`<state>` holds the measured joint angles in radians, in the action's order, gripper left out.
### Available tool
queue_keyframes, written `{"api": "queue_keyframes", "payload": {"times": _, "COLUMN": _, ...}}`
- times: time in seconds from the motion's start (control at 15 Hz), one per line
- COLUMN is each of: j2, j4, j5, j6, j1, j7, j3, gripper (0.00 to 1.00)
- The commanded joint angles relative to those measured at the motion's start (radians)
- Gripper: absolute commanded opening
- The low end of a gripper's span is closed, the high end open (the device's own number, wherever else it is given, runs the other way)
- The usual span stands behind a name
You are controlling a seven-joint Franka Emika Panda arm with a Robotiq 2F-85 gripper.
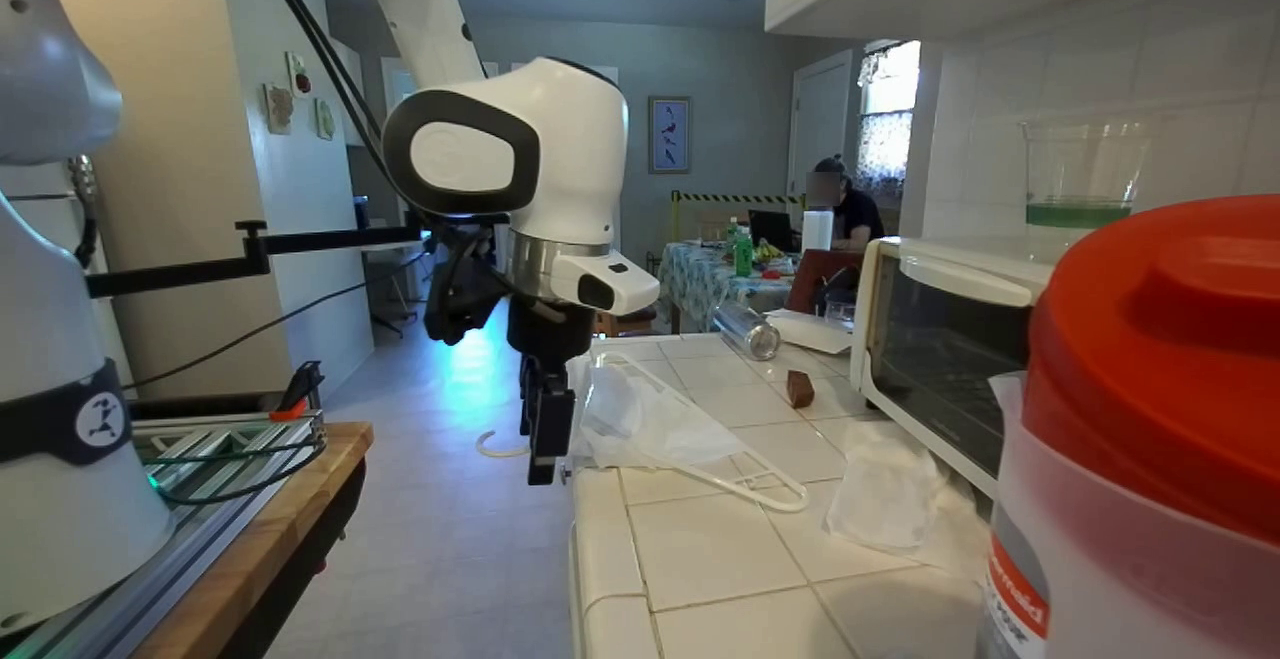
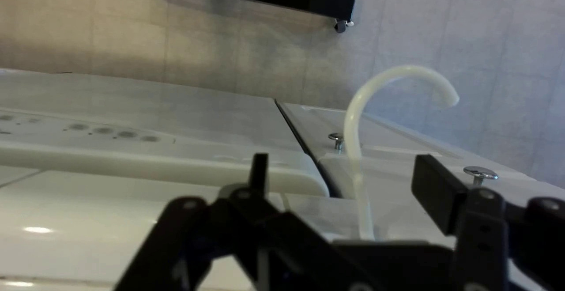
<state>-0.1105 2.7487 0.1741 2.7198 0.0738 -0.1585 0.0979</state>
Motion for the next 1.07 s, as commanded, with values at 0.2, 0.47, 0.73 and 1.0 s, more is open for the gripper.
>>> {"api": "queue_keyframes", "payload": {"times": 0.2, "j2": -0.011, "j4": -0.002, "j5": 0.002, "j6": 0.012, "j1": -0.010, "j7": -0.008, "j3": 0.010, "gripper": 0.30}}
{"api": "queue_keyframes", "payload": {"times": 0.47, "j2": -0.007, "j4": -0.002, "j5": -0.010, "j6": 0.011, "j1": -0.008, "j7": -0.001, "j3": 0.006, "gripper": 0.01}}
{"api": "queue_keyframes", "payload": {"times": 0.73, "j2": 0.025, "j4": -0.006, "j5": -0.001, "j6": -0.015, "j1": -0.009, "j7": -0.012, "j3": 0.012, "gripper": 0.02}}
{"api": "queue_keyframes", "payload": {"times": 1.0, "j2": 0.121, "j4": 0.011, "j5": 0.050, "j6": -0.058, "j1": -0.005, "j7": -0.054, "j3": 0.023, "gripper": 0.02}}
